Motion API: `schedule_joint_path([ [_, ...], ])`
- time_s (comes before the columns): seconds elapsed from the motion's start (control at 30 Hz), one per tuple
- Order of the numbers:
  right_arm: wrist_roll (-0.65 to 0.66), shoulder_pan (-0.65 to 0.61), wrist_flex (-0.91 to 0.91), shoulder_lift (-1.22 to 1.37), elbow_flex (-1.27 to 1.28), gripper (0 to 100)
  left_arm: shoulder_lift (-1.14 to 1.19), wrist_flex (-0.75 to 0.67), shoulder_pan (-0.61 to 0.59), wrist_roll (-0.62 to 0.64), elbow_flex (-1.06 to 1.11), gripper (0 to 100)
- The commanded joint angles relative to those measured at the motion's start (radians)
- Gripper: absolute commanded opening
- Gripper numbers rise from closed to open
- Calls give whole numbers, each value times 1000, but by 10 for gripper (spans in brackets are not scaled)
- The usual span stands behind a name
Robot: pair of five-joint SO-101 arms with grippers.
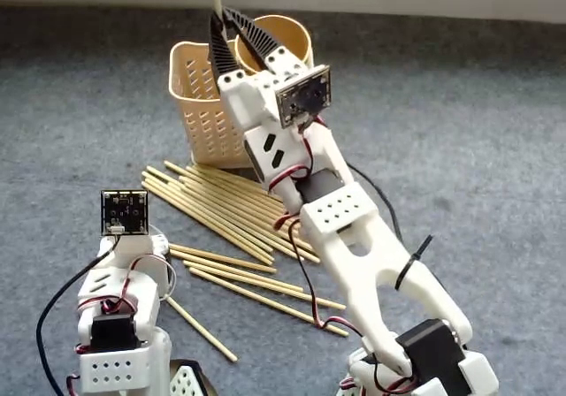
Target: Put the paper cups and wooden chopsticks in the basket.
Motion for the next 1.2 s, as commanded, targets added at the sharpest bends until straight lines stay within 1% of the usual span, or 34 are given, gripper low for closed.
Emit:
schedule_joint_path([
  [0.0,9,-16,-22,-7,19,11,-10,3,-8,-9,19,7],
  [0.07,9,-18,-22,-7,38,15,-10,3,-8,-9,19,7],
  [0.2,9,-18,-12,-7,53,84,-10,3,-8,-9,19,7],
  [0.3,9,-19,51,-8,50,87,-10,3,-8,-9,19,7],
  [0.4,11,-19,68,-21,51,87,-10,3,-8,-9,19,7],
  [0.5,60,-44,79,-87,70,87,-10,3,-8,-9,19,7],
  [0.6,129,-88,168,-182,120,87,-10,3,-8,-9,19,7],
  [0.67,146,-119,240,-248,150,87,-10,3,-8,-9,19,7],
  [0.83,146,-128,421,-384,185,87,-10,3,-8,-9,19,7],
  [1.07,146,-133,745,-535,216,87,-10,3,-8,-9,19,7],
  [1.17,146,-130,860,-608,265,87,-10,5,-33,-11,19,7],
])
